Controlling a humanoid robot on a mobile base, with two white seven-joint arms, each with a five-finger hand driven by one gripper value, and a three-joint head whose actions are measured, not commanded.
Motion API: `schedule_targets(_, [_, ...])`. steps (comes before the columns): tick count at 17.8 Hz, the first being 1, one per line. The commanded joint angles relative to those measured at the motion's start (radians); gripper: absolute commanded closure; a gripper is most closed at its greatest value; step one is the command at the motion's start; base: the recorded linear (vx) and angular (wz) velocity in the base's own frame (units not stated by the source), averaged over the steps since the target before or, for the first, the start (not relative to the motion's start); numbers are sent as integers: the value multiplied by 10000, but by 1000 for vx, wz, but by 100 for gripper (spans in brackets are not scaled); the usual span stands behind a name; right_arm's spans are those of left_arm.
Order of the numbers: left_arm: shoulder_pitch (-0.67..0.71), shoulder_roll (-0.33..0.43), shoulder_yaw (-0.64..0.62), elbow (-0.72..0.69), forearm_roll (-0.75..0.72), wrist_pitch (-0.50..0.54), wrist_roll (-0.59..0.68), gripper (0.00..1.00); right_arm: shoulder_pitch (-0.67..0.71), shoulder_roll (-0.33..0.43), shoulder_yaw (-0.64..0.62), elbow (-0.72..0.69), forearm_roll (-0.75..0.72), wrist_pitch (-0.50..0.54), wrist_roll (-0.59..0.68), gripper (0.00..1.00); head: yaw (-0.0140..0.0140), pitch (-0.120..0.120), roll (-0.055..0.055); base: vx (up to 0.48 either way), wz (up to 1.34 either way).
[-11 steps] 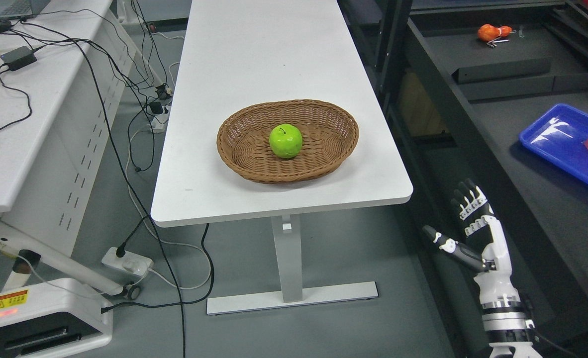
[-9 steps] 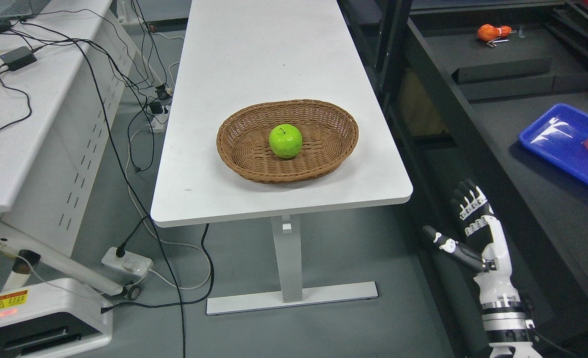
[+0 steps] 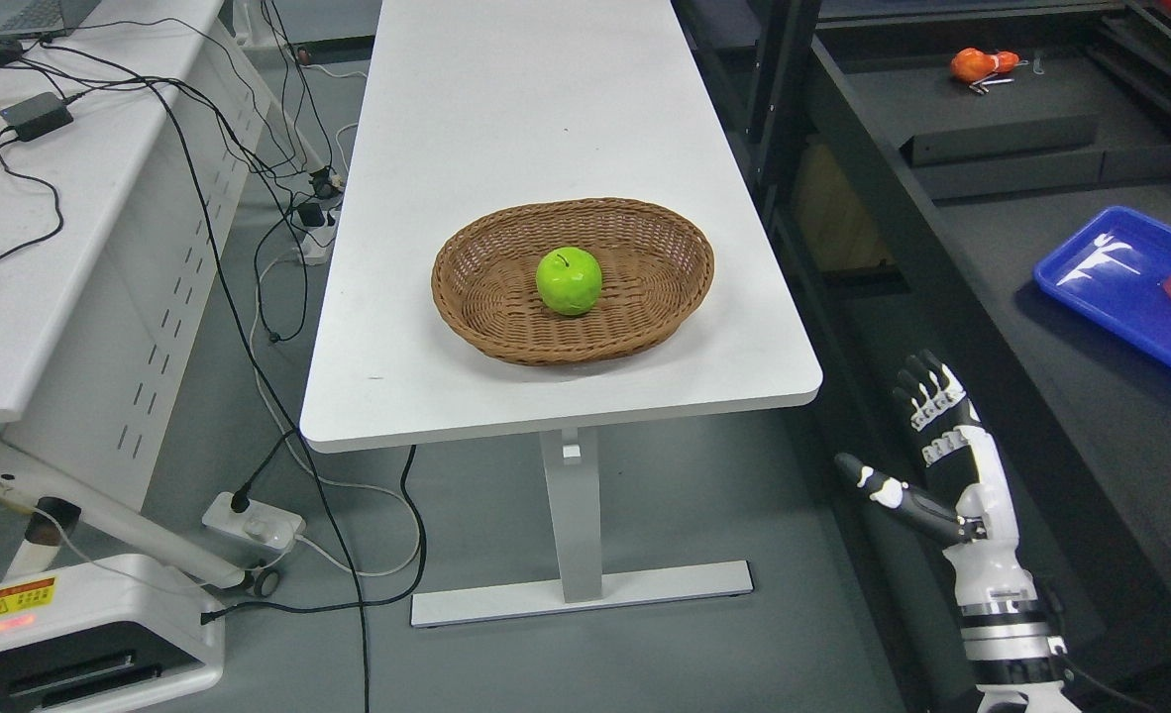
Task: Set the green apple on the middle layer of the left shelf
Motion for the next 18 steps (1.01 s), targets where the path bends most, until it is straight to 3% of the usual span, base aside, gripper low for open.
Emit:
schedule_targets(1, [0, 175, 0, -1, 0, 4, 3, 0, -532, -2211, 831, 0, 2808, -852, -154, 0, 0, 0, 0, 0, 0])
schedule_targets(3, [0, 175, 0, 14, 0, 4, 3, 0, -962, -2825, 831, 0, 2810, -868, -78, 0, 0, 0, 0, 0, 0])
schedule_targets(10, [0, 175, 0, -1, 0, 4, 3, 0, -1716, -3349, 1276, 0, 2887, -822, 396, 0, 0, 0, 0, 0, 0])
schedule_targets(18, [0, 175, 0, -1, 0, 4, 3, 0, -1945, -3350, 1291, 0, 2887, -1358, 475, 0, 0, 0, 0, 0, 0])
